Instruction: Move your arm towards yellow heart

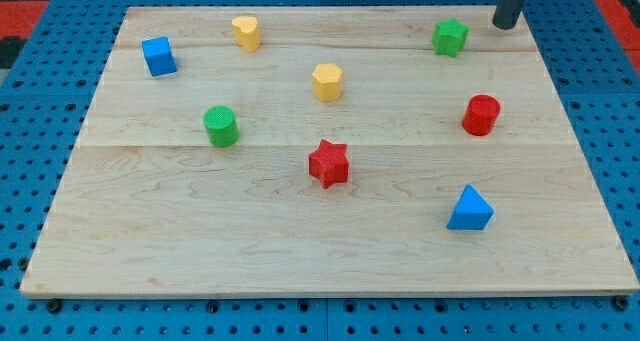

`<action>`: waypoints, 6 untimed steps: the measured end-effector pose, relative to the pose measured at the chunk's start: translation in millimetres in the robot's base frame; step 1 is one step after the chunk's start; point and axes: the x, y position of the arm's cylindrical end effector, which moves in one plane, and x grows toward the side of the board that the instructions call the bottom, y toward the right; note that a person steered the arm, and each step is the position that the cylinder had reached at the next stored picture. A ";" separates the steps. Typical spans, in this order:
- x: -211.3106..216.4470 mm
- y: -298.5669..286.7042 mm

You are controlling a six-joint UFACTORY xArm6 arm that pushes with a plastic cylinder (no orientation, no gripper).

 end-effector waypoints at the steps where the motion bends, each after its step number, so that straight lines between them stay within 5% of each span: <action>1: 0.0 6.3; 2: -37.9 -21.7; 4: -38.4 -92.4; 6: -37.0 -260.9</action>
